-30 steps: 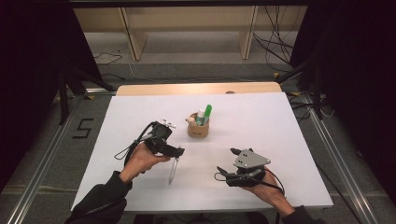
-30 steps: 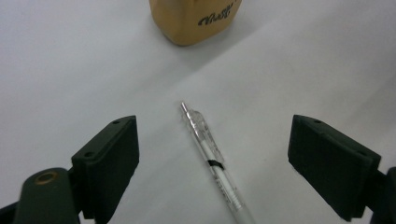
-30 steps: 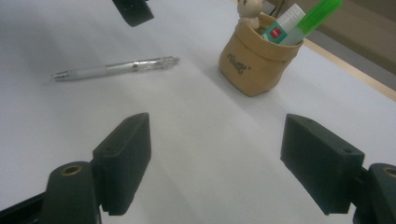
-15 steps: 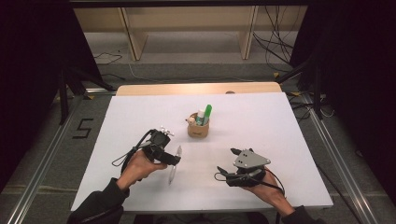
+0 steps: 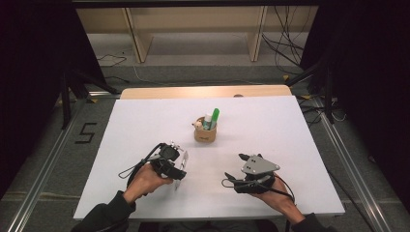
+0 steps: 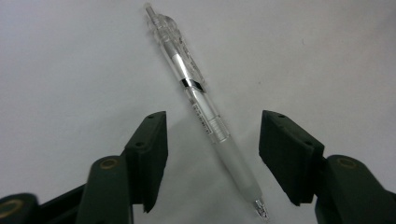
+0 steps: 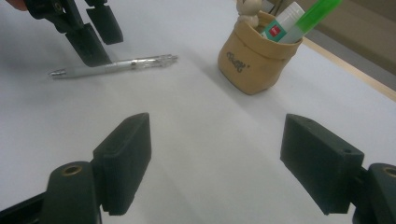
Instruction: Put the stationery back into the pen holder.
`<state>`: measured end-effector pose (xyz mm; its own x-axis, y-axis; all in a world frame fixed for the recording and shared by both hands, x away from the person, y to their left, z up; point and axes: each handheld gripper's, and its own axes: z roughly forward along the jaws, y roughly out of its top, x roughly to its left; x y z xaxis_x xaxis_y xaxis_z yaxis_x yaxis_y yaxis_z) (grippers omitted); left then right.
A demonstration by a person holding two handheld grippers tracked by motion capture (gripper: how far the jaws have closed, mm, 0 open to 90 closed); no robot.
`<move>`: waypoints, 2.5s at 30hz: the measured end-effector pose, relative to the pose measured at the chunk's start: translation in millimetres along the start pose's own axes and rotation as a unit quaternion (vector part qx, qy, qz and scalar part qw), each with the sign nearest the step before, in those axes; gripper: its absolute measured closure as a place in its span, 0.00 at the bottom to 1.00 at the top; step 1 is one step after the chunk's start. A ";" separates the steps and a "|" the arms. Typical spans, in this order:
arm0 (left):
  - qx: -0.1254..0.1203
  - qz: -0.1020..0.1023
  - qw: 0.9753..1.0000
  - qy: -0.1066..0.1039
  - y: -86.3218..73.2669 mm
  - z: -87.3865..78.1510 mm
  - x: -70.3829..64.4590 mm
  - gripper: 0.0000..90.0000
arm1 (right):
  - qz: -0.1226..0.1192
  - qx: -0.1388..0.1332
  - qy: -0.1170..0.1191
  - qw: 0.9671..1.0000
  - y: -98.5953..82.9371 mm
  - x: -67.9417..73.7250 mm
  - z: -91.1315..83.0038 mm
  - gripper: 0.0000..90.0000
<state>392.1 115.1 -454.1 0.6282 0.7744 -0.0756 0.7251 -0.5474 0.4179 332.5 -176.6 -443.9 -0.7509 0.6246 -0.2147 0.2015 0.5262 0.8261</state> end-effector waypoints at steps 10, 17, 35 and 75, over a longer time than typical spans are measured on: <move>0.007 -0.014 1.000 0.003 1.1 8.0 -0.6 0.66 | 0.001 0.000 0.001 1.000 -0.2 0.8 0.9 0.28; 0.017 -0.014 1.000 0.012 2.0 12.8 -3.4 0.70 | -0.002 0.001 0.002 1.000 -0.1 0.8 1.3 0.28; 0.024 -0.009 0.999 0.033 4.6 15.0 -9.4 0.85 | -0.004 0.001 0.004 1.000 -0.1 1.0 1.5 0.28; 0.033 0.082 0.990 -0.112 23.6 -17.3 -18.1 0.88 | -0.096 -0.009 0.001 0.995 8.9 28.4 3.6 0.28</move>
<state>393.0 93.7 -427.3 0.7800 0.5878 -0.2145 0.6209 -0.6843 0.3824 315.3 -152.1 -444.5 -0.7762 0.5113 -0.3689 0.0424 0.6261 0.7786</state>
